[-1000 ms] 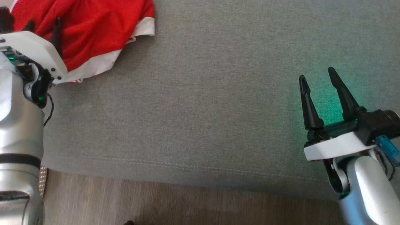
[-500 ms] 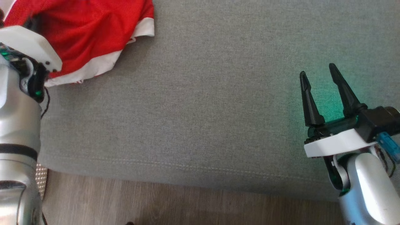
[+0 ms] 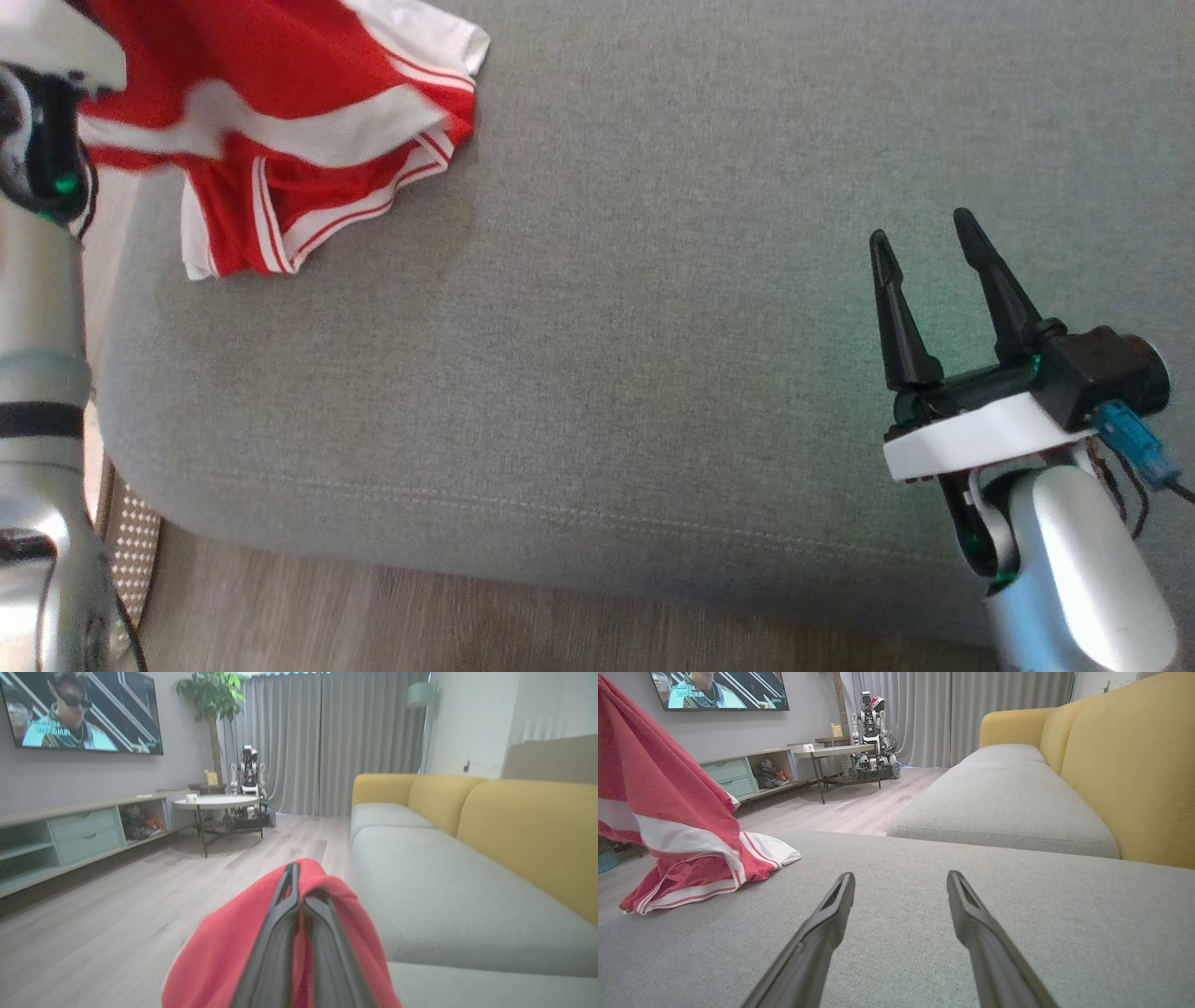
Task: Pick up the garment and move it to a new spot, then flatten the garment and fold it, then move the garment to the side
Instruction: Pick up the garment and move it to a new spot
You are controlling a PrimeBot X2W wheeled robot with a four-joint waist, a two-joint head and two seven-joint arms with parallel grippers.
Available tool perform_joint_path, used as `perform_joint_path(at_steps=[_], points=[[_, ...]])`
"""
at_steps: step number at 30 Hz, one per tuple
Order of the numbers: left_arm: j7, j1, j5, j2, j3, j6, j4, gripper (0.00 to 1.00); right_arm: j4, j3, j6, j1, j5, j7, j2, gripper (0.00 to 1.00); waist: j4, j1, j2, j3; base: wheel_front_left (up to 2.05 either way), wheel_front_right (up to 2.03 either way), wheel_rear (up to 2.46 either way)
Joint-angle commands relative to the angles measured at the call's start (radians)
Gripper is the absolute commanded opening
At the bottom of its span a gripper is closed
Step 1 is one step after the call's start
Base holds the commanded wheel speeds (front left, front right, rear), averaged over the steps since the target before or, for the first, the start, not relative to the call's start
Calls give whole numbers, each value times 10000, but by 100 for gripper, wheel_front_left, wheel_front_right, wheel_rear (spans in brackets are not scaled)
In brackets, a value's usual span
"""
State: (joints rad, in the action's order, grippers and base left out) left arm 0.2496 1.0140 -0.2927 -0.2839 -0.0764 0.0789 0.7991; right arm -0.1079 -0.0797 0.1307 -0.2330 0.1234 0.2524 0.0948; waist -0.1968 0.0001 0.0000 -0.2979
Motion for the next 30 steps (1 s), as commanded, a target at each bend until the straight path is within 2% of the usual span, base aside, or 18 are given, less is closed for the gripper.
perform_joint_path(at_steps=[1, 7, 14, 23, 30], points=[[117, 99, 92, -473, 297, -24, -642, 0, 258, -240, 0, 68, 59, 93, -113, 100, -3, -1, 0, 202, 0, 0, 0], [64, -506, 310, 101, -397, 219, -2135, 0, 74, -239, 0, 90, 150, 93, -330, 100, 231, -1, 0, 813, 0, 0, 0], [-979, -708, 145, 827, -1499, 399, -3614, 0, 17, -113, 0, -15, 303, 94, -435, 100, 995, -1, 0, 1181, 0, 0, 0], [-2403, -762, -155, 1998, -2842, 334, -5340, 0, 314, 196, 0, -456, 1040, 94, -444, 100, 2610, -1, 0, 772, 0, 0, 0], [-3064, -529, -193, 2292, -4180, 7, -5521, 0, 737, 445, 0, -880, 1518, 94, -445, 100, 4030, -1, 0, -62, 0, 0, 0]])
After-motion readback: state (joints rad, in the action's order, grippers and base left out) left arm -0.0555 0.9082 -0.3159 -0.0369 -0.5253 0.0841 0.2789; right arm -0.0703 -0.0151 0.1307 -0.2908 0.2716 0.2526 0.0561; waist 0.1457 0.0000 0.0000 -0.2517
